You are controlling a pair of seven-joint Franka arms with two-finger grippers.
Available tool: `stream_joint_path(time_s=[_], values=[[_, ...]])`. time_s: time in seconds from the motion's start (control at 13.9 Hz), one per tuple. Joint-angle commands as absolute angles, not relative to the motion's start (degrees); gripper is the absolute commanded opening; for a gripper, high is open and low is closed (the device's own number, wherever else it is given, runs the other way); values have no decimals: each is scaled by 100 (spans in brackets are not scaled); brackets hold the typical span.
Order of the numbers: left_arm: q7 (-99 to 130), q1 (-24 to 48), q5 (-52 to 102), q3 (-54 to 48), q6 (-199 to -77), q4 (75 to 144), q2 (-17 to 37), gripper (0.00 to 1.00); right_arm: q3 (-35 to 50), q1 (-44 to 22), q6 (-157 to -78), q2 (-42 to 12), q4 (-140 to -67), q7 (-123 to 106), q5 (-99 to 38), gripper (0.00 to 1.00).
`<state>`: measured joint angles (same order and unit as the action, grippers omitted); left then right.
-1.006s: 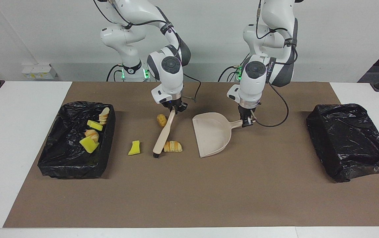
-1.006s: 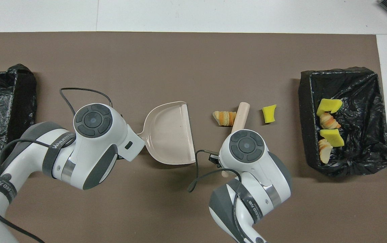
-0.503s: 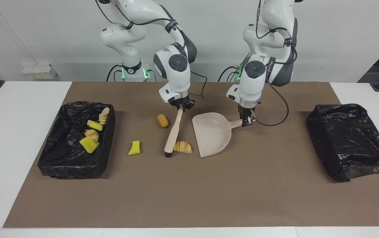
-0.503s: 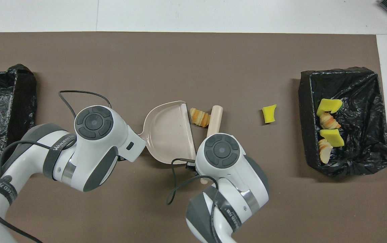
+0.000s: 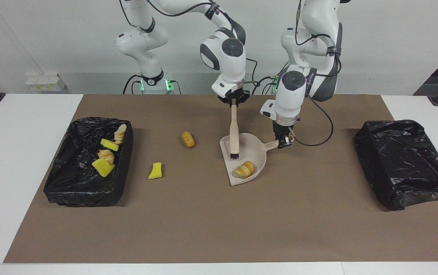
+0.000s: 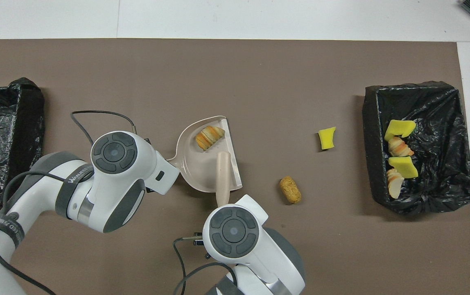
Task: Sweep and dump trash in bin
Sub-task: 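Sweep the snacks toward the dustpan held by the left gripper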
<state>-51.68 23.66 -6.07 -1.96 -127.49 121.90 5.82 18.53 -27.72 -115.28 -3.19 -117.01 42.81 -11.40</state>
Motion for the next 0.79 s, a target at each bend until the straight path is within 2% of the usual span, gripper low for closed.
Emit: stream_joint_path(time_s=[0.0,0.14,0.36,0.5,0.72], values=[[-5203,2355,-747,-141,-12657,11971,624,0,1863,-2619,-11443,-202,-11699,3955,-1380,0],[-5430,2338,-747,-123,-12307,11971,458,0,1846,-2514,-11409,-176,-11654,3877,-1380,0],[-5388,2434,-756,-132,-12103,12137,308,0,1802,-2365,-11014,166,-11663,3797,-1380,0],[-5388,2513,-834,-123,-12103,12216,229,0,1802,-2277,-10523,499,-11794,3779,-1336,0],[-5379,2636,-888,-123,-12006,12296,158,0,1749,-2206,-10389,746,-12171,3823,-1117,0]])
